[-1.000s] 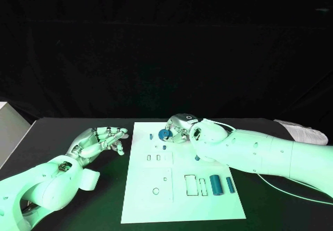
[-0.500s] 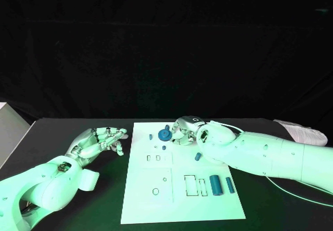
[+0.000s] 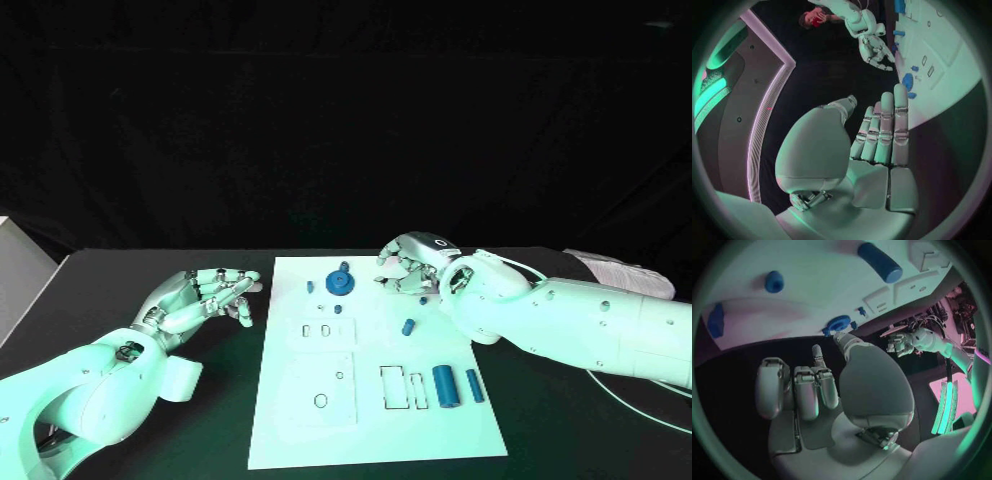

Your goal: Assemble the parts on the task board

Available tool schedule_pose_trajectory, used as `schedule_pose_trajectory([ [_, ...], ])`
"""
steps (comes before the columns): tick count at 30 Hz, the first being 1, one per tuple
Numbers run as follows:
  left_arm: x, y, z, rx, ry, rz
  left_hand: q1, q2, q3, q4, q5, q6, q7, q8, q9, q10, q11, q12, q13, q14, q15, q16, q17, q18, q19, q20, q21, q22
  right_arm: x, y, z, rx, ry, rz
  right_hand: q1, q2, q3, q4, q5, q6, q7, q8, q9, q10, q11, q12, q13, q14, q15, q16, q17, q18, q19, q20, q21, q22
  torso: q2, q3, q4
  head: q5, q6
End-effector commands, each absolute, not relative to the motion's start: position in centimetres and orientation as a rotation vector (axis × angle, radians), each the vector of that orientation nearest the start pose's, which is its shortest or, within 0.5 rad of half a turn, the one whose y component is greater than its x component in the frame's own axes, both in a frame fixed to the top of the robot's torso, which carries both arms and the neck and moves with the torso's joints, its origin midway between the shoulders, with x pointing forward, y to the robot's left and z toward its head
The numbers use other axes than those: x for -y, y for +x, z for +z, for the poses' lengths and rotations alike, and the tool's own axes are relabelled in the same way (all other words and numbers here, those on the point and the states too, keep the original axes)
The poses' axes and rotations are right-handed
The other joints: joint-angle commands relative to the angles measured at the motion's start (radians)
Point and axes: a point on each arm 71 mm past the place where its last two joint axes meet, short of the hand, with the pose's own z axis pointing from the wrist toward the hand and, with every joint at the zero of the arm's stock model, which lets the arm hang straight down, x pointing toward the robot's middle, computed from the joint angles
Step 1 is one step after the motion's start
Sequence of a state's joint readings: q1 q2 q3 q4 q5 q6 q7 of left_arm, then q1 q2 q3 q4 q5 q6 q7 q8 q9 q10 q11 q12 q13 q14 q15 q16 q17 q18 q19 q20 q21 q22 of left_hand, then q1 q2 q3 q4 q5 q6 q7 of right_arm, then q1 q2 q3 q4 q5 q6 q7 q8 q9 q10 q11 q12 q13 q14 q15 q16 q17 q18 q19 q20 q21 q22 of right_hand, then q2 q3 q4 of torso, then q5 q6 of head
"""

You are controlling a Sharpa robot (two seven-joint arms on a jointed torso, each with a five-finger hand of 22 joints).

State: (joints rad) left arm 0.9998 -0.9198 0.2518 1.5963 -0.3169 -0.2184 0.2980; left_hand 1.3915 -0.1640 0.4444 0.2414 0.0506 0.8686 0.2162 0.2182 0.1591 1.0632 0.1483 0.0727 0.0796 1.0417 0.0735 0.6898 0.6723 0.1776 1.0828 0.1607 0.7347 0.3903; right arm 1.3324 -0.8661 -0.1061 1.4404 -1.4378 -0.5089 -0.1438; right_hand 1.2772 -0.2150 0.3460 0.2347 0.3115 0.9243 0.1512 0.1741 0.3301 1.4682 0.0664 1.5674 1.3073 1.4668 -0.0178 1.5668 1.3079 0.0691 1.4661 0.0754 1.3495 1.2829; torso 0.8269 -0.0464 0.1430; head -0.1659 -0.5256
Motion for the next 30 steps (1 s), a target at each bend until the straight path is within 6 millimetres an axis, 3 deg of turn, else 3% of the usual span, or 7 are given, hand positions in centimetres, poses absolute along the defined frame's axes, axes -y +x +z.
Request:
schedule_pose_trajectory([
  [1,-22.3,47.4,-15.9,-1.451,-0.876,-1.598,-0.008,0.0,0.003,-0.002,0.003,-0.007,-0.003,0.0,0.001,-0.007,0.001,-0.005,-0.002,-0.008,0.002,0.006,0.002,0.004,-0.01,0.0,0.006,0.002,26.3,51.2,-12.5,-1.38,0.031,0.651,0.038,-0.003,0.016,-0.025,-0.005,0.002,0.004,-0.005,-0.001,0.103,0.003,0.003,0.263,0.104,0.005,0.004,0.263,-0.008,0.044,0.005,-0.002,-0.002,-0.002,0.003,-0.0063,-0.006,0.001],
  [11,-22.0,47.4,-16.0,-1.46,-0.858,-1.604,-0.008,-0.001,0.002,-0.003,0.003,-0.002,-0.005,0.003,0.003,0.003,-0.001,0.001,0.0,-0.01,0.001,0.008,0.002,0.005,-0.016,0.001,0.014,0.007,32.3,50.6,-12.5,-1.465,0.099,0.652,0.127,-0.027,0.061,-0.098,-0.052,0.013,0.005,-0.009,-0.005,0.103,0.005,0.003,0.263,0.104,0.003,0.004,0.263,-0.01,0.042,0.006,0.004,0.009,-0.004,0.0104,-0.0115,-0.014,0.002],
  [14,-21.9,47.5,-16.0,-1.462,-0.855,-1.605,-0.008,-0.001,0.002,-0.003,0.003,-0.002,-0.005,0.003,0.003,0.003,-0.001,0.001,0.0,-0.01,0.001,0.008,0.002,0.005,-0.016,0.001,0.014,0.007,33.8,50.6,-12.8,-1.488,0.098,0.617,0.139,-0.031,0.067,-0.109,-0.053,0.015,0.003,-0.01,-0.005,0.103,0.004,0.003,0.263,0.104,0.001,0.004,0.263,-0.01,0.042,0.004,0.005,0.011,-0.005,0.0111,-0.0134,-0.014,0.003],
  [16,-21.9,47.5,-16.0,-1.463,-0.854,-1.605,-0.008,-0.001,0.002,-0.004,0.003,-0.001,-0.005,0.004,0.004,0.004,-0.001,0.002,0.001,-0.01,0.001,0.009,0.002,0.005,-0.017,0.001,0.015,0.008,34.6,50.6,-13.1,-1.501,0.096,0.593,0.142,-0.033,0.069,-0.112,-0.053,0.015,0.003,-0.01,-0.006,0.103,0.003,0.003,0.263,0.104,0.0,0.004,0.263,-0.01,0.042,0.003,0.006,0.012,-0.004,0.0138,-0.0146,-0.013,0.002],
  [20,-21.9,47.4,-16.2,-1.465,-0.856,-1.604,-0.008,-0.001,0.002,-0.004,0.003,-0.001,-0.005,0.004,0.004,0.004,-0.001,0.002,0.001,-0.01,0.001,0.009,0.002,0.005,-0.017,0.001,0.015,0.008,35.7,50.8,-13.6,-1.525,0.097,0.552,0.145,-0.037,0.07,-0.116,-0.054,0.012,0.003,-0.013,-0.007,0.103,0.003,0.003,0.263,0.104,0.0,0.004,0.263,-0.01,0.042,0.003,0.006,0.013,-0.004,0.0192,-0.0167,-0.012,0.001],
  [25,-21.9,47.4,-16.3,-1.467,-0.858,-1.604,-0.008,-0.001,0.002,-0.004,0.003,-0.001,-0.006,0.004,0.004,0.006,-0.001,0.003,0.001,-0.011,0.0,0.009,0.002,0.005,-0.018,0.001,0.016,0.009,36.3,50.9,-14.5,-1.564,0.095,0.52,0.14,-0.043,0.067,-0.117,-0.054,0.001,0.006,-0.021,-0.011,0.103,0.004,0.003,0.263,0.104,0.004,0.004,0.263,-0.011,0.042,0.004,0.006,0.013,-0.005,0.0185,-0.0142,-0.014,-0.003],
  [30,-22.0,47.4,-16.5,-1.467,-0.861,-1.6,-0.008,-0.002,0.002,-0.005,0.003,-0.002,-0.006,0.004,0.004,0.005,-0.001,0.002,0.001,-0.011,0.0,0.009,0.002,0.005,-0.019,0.001,0.017,0.01,36.4,50.9,-15.1,-1.593,0.092,0.504,0.134,-0.046,0.063,-0.116,-0.053,-0.009,0.009,-0.028,-0.013,0.103,0.007,0.003,0.263,0.104,0.008,0.004,0.263,-0.011,0.042,0.006,0.006,0.014,-0.004,0.0203,-0.014,-0.009,-0.005],
])
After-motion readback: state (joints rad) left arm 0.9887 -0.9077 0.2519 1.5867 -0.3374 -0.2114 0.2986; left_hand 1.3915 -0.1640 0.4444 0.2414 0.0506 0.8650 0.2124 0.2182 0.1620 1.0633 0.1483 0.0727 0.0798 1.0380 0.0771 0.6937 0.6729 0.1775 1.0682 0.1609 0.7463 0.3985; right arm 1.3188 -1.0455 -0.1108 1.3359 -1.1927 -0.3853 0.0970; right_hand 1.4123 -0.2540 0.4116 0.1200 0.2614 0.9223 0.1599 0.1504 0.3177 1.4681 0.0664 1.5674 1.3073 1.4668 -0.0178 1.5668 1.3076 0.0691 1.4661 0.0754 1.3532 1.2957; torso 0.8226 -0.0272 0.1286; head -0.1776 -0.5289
